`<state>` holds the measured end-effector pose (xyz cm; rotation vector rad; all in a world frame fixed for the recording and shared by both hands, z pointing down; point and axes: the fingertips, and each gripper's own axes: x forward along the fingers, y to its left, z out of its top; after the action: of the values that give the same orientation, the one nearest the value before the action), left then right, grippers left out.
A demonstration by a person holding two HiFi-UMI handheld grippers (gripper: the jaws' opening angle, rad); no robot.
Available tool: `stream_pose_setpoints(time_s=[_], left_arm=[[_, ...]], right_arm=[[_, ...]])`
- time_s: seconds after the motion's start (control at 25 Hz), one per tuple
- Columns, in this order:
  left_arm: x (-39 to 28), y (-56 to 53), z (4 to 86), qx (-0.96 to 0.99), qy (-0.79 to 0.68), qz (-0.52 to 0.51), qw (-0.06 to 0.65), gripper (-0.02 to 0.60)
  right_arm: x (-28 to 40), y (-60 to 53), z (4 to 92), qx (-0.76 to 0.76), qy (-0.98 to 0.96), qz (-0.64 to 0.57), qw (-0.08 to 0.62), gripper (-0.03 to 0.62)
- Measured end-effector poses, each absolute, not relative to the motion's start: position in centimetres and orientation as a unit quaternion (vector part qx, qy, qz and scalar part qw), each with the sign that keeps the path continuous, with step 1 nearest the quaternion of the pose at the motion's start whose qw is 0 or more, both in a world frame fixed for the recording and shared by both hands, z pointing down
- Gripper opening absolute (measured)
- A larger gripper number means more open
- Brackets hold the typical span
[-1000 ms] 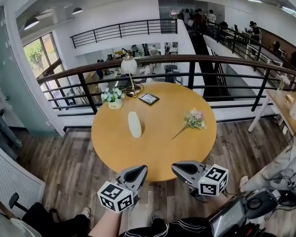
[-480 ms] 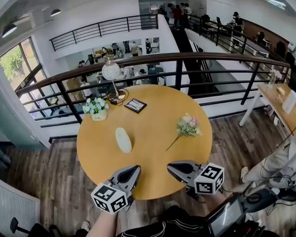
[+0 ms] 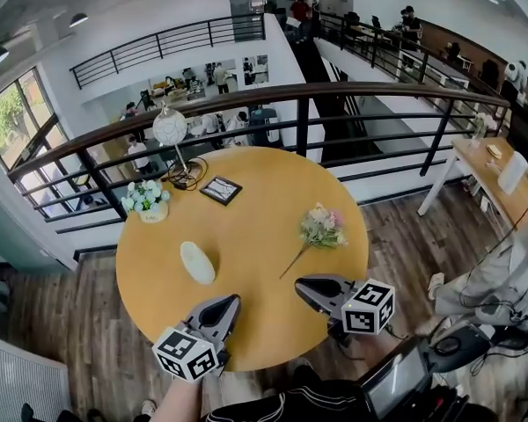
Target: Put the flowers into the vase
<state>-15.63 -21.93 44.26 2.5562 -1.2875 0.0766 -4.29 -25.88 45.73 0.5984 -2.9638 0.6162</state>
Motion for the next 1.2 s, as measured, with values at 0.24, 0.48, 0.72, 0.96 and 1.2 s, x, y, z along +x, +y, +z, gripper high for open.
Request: stream_pose_setpoints(time_s=[0.24,0.48,0.72,0.96,1.2], left_arm=[[-15.4,-23.4,44.9,0.884,-0.439,0.032,0.156,0.006],[-15.0,-25.0,46.1,0.88,-0.441,0.037,0.172,0.006],[-15.2,-25.8,47.8,0.874,-0.447,0.045,0.188,0.006],[-15.5,-26.5,48.6,0.867,-0.456,0.047,0.197,0.006],[-15.6,-26.9,49.0,0.861,-0.463,0.046,0.205,0.006]], right_arm=[[0.1,-32.4,48.8,0.286,-0.923,0.257,0.017,0.049],[4.8,-38.9,54.1,0.387,-0.869,0.305,0.033,0.165],[6.5,-43.5,59.6,0.448,-0.822,0.343,0.076,0.314],[6.9,-46.8,63.2,0.472,-0.771,0.423,0.056,0.334],[7.0,-48.9,64.9,0.485,-0.729,0.481,0.043,0.333]])
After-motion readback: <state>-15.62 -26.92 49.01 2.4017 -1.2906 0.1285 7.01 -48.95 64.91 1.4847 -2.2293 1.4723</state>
